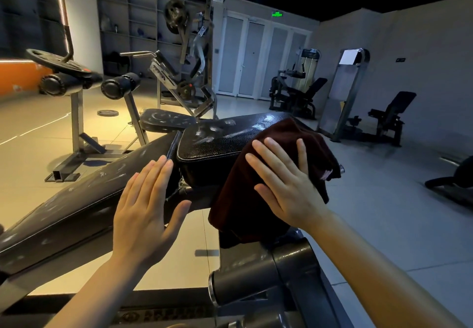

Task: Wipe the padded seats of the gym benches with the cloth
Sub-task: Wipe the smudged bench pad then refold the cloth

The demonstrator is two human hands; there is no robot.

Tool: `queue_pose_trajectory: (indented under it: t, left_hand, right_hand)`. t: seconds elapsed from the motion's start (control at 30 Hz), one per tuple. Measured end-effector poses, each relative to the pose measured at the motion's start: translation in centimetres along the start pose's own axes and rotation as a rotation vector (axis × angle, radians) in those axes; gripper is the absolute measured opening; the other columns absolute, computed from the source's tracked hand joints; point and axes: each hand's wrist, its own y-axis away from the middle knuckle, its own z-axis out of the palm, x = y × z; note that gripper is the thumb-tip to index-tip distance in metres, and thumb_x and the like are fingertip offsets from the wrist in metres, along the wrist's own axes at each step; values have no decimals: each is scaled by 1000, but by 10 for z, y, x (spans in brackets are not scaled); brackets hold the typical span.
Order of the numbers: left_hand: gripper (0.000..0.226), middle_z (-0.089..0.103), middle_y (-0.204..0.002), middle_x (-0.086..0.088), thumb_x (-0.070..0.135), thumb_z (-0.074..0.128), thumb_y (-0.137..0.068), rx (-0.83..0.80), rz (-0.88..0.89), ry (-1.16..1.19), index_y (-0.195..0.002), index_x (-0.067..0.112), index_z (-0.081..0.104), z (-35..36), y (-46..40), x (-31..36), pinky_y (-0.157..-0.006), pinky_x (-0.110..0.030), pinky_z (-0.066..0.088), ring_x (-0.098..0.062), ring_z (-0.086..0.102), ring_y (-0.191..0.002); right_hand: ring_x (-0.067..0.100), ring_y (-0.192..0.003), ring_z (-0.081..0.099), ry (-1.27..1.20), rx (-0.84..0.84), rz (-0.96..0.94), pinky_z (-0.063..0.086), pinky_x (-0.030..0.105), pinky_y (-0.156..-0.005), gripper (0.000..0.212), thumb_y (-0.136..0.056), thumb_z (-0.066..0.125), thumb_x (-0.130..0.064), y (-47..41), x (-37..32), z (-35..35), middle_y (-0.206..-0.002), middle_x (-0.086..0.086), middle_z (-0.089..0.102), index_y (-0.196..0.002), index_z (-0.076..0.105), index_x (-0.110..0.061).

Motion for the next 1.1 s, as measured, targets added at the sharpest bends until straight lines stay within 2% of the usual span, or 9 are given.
queue_pose_trajectory:
  t: [0.1,0.2,0.27,0.4,0.5,0.63,0.73,0.9,1.1]
  left_hand:
    - [69,37,-152,-10,57,29,-98,9,0,3,-147,10,34,0,0,0,-120,-29,10,-23,29,-143]
    - [68,39,-152,-11,57,28,-98,18,-1,5,-147,10,35,0,0,1,-120,-30,10,-23,29,-142]
    - [67,39,-151,-11,56,28,-98,33,5,3,-146,10,35,1,0,2,-120,-31,11,-24,30,-142]
    - [65,39,-151,-12,53,28,-99,64,5,6,-145,9,36,4,0,1,-120,-33,12,-26,31,-141]
    - [64,41,-150,-13,54,28,-99,77,1,12,-144,9,37,6,0,3,-120,-34,13,-27,32,-141]
    - [64,42,-149,-14,54,28,-99,100,0,17,-143,9,37,7,-1,3,-119,-36,16,-27,33,-140]
    - [63,43,-148,-15,52,28,-100,116,10,10,-143,8,37,7,-1,4,-118,-37,17,-27,34,-139]
    - [63,42,-148,-15,51,29,-100,94,-3,13,-145,7,37,4,0,3,-119,-32,14,-26,33,-140]
    - [63,40,-150,-13,50,29,-100,77,3,5,-146,8,35,2,1,0,-119,-31,14,-24,31,-141]
  right_hand:
    - [23,-147,22,-22,106,101,6,50,-121,43,-105,38,-25,4,1,-1,-154,7,32,-146,32,-15]
    - [27,-148,18,-3,234,590,11,56,-119,50,-102,39,-35,6,-10,2,-156,8,28,-148,30,-14]
    - [28,-150,10,-39,213,747,8,58,-119,56,-104,27,-45,2,-17,6,-160,9,21,-151,22,-16]
    - [37,-148,8,45,152,518,2,48,-122,58,-105,25,-45,7,-2,9,-158,15,18,-151,19,-10]
    - [30,-149,7,170,64,223,2,46,-122,59,-105,30,-46,1,7,8,-156,12,24,-151,21,-12]
    - [28,-143,29,230,-9,-64,16,45,-120,57,-102,38,-46,-29,-2,9,-152,8,41,-149,32,-14]
    - [28,-141,32,229,-61,-187,21,46,-118,56,-102,39,-46,-45,-11,10,-152,7,42,-149,35,-16]
    - [26,-149,14,313,-163,-320,4,48,-121,59,-103,28,-48,-55,-26,16,-161,5,23,-155,19,-20]
    - [19,-149,13,341,-163,-462,1,41,-121,62,-101,38,-50,-23,11,6,-161,-2,21,-154,22,-21]
